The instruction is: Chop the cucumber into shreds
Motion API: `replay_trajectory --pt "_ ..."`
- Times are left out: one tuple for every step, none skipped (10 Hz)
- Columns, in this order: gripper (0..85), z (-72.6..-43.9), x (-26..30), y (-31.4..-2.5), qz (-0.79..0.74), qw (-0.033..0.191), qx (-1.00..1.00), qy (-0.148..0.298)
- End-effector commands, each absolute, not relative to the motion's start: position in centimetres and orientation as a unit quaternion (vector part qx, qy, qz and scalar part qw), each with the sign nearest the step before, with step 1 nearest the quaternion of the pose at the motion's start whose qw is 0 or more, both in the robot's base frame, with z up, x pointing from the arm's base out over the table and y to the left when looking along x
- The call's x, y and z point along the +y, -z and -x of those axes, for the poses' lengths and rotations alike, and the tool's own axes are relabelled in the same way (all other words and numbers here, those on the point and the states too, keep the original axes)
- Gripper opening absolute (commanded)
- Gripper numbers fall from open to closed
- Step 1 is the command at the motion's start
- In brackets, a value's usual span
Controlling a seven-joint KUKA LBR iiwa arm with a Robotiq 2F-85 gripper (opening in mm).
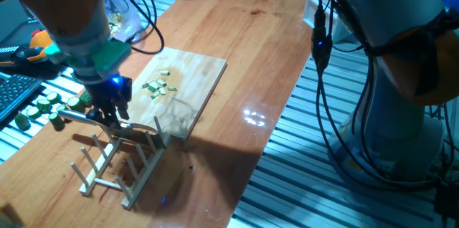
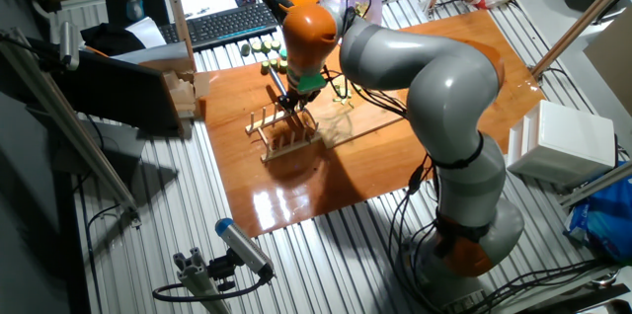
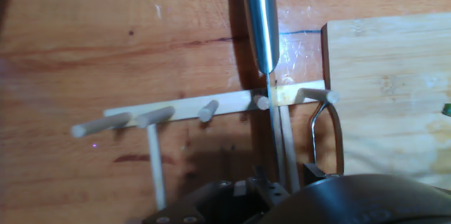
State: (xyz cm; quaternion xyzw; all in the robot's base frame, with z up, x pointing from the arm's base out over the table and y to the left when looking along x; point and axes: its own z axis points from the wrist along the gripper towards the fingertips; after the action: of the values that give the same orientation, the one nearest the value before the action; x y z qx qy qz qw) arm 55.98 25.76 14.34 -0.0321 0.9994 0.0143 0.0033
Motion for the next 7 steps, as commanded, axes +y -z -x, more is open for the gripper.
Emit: replay_trajectory --pt "34.0 -55.8 25.9 -15.7 0.032 0.004 0.999 -0.014" --pt "34.0 -55.7 25.9 -16.9 0.032 0.004 0.999 -0.009" --pt "34.0 -55.5 25.8 -17.7 0.033 0.01 0.999 -0.004" --pt "17.0 -55.6 25.5 -18.5 0.04 0.007 0.999 -0.005" --pt "17.0 -55.9 24.9 -19.3 0.05 -0.001 0.999 -0.01" --pt "0.0 -56.2 24.1 -20.2 0.056 -0.005 0.998 -0.014" --pt "0.0 -56.2 23.3 -20.9 0.059 -0.008 0.998 -0.015"
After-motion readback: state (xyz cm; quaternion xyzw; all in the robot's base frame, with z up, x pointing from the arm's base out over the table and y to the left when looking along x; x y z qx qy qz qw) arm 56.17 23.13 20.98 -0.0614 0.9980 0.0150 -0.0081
